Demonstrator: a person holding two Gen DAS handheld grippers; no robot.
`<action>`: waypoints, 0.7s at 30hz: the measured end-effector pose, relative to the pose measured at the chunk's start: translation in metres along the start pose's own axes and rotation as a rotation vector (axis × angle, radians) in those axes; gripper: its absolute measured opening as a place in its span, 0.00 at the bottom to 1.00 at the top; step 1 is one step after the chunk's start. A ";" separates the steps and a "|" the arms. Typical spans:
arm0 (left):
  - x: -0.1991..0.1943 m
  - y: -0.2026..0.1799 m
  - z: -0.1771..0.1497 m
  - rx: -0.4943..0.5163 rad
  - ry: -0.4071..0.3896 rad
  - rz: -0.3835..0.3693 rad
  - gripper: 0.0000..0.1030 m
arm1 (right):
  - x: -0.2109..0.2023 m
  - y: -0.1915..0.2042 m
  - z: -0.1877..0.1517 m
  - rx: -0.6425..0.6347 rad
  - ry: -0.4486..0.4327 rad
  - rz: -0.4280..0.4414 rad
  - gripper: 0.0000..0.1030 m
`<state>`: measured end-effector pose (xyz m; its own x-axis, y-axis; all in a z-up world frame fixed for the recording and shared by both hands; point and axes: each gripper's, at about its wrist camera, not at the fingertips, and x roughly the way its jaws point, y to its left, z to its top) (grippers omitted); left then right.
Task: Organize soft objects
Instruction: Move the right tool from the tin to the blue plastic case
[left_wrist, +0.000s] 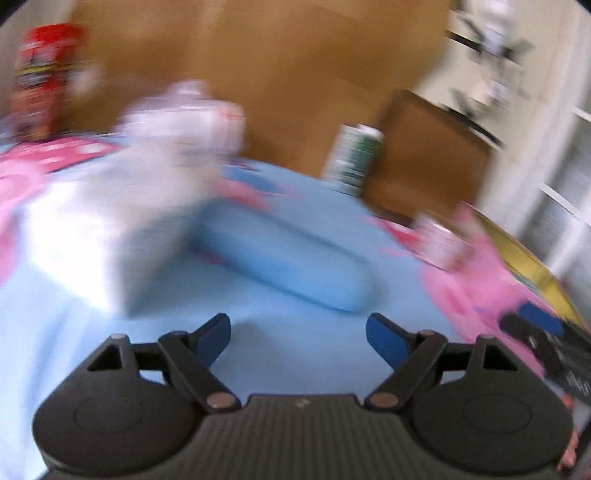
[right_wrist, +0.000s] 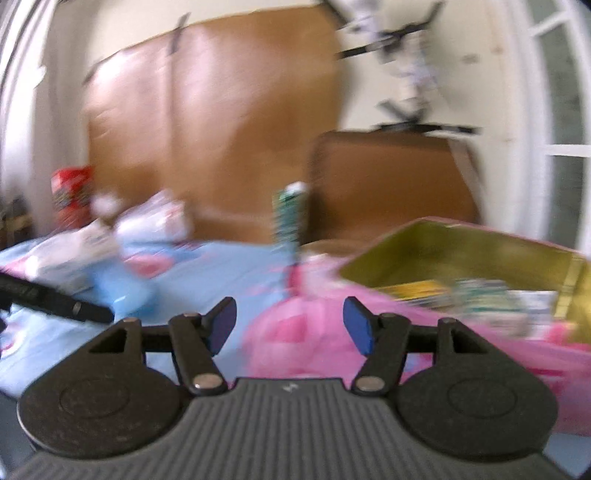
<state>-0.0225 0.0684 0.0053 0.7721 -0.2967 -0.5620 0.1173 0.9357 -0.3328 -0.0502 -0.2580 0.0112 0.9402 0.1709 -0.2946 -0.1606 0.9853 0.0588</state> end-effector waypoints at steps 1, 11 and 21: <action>-0.003 0.011 0.003 -0.020 -0.016 0.040 0.81 | 0.008 0.009 0.000 -0.010 0.022 0.033 0.64; -0.003 0.017 0.001 0.012 -0.072 0.145 0.85 | 0.080 0.088 0.018 -0.137 0.115 0.272 0.72; 0.000 0.014 0.000 0.031 -0.063 0.156 0.88 | 0.122 0.111 0.019 -0.145 0.263 0.359 0.62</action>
<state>-0.0208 0.0817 0.0004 0.8199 -0.1357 -0.5562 0.0112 0.9751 -0.2214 0.0520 -0.1280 -0.0002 0.7120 0.4793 -0.5131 -0.5201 0.8510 0.0732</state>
